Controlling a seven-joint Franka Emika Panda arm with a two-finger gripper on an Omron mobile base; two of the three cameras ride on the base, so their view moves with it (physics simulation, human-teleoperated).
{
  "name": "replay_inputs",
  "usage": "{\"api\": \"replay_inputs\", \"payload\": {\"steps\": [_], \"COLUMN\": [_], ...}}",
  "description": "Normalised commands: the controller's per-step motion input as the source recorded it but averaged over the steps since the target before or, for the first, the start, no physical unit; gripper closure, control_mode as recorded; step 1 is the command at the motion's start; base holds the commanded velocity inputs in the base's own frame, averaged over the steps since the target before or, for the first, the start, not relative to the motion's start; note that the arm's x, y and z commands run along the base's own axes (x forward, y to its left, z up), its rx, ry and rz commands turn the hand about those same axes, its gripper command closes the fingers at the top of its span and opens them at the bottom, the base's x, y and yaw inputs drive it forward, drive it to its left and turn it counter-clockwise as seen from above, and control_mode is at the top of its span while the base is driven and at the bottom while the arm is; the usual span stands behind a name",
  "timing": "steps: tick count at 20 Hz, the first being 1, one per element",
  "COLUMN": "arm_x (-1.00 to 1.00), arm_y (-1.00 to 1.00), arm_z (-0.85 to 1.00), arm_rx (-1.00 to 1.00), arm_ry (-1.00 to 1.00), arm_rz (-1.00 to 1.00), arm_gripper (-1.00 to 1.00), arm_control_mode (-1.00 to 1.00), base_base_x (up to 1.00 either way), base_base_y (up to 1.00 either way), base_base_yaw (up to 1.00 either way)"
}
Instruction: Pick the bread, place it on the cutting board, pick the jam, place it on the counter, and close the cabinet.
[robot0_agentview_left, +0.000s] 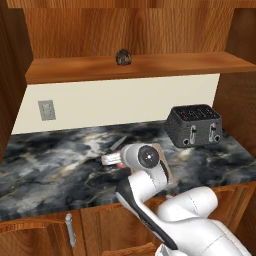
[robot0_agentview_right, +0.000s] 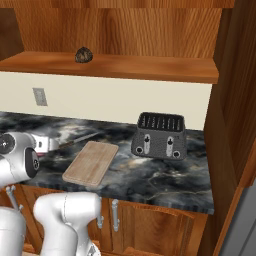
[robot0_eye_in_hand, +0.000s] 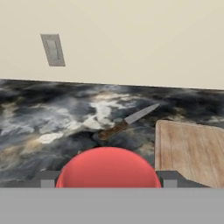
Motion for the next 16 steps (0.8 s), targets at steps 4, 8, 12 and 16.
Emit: {"api": "replay_inputs", "payload": {"steps": [4,8,12,16], "arm_x": [0.04,0.0,0.0,0.0], "arm_y": [0.13,0.03,0.03,0.01], "arm_z": [-0.18,-0.08,-0.08,-0.11], "arm_rx": [0.0,0.0,0.0,0.0], "arm_ry": [0.01,0.04,0.07,0.06], "arm_rz": [0.0,0.0,0.0,0.0], "arm_gripper": [1.0,1.0,1.0,1.0], "arm_control_mode": [-1.0,-1.0,-1.0,-1.0], "base_base_x": [0.0,0.0,0.0,0.0], "base_base_y": [0.0,0.0,0.0,0.0], "base_base_yaw": [0.0,0.0,0.0,0.0]}}
